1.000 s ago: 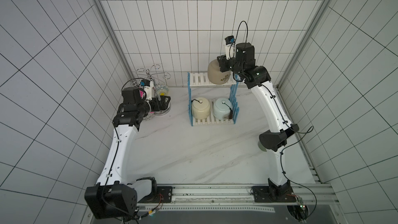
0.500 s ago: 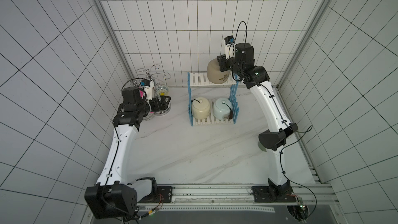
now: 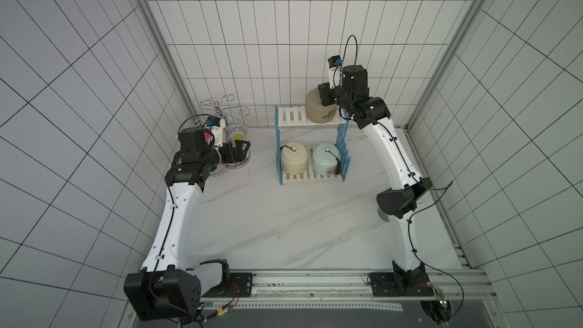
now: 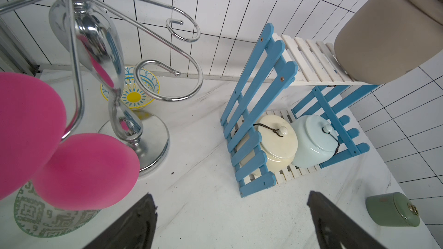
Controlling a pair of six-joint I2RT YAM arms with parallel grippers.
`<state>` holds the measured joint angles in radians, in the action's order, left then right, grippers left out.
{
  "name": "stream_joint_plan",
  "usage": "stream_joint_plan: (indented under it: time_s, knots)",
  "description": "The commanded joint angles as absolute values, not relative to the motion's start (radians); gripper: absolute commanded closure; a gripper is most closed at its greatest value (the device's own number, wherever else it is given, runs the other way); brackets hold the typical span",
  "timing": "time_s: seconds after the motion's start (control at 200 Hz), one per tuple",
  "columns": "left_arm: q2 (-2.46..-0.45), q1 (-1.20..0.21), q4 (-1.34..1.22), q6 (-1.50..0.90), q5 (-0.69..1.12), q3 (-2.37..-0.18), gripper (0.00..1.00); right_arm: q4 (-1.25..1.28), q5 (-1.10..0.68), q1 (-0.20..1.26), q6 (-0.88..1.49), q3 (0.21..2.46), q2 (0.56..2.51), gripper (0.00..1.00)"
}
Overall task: Remove the tea canisters from the shelf
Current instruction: Pick up the tea canister from the shelf.
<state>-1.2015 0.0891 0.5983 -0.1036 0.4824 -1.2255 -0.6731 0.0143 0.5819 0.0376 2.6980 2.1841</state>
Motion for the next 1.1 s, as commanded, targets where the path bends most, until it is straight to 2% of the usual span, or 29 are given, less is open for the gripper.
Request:
stream_joint_plan:
  time_s: [0.0,0.32,0.64,1.094]
  knots:
    - [-1.197,0.091,0.577,-0.088,0.495,-1.215,0.01,-0.554,0.006,0.589,0.046,2.697,2.085,1.00]
    - [-1.195,0.092,0.575,-0.090,0.497,-1.212,0.01,-0.590,0.017,0.623,0.035,2.587,1.992,1.00]
    - [-1.198,0.091,0.574,-0.089,0.498,-1.213,0.01,-0.489,0.029,0.680,0.041,2.295,1.809,1.00]
    - [-1.200,0.092,0.572,-0.087,0.496,-1.212,0.01,-0.186,0.059,0.773,0.073,1.685,1.488,1.00]
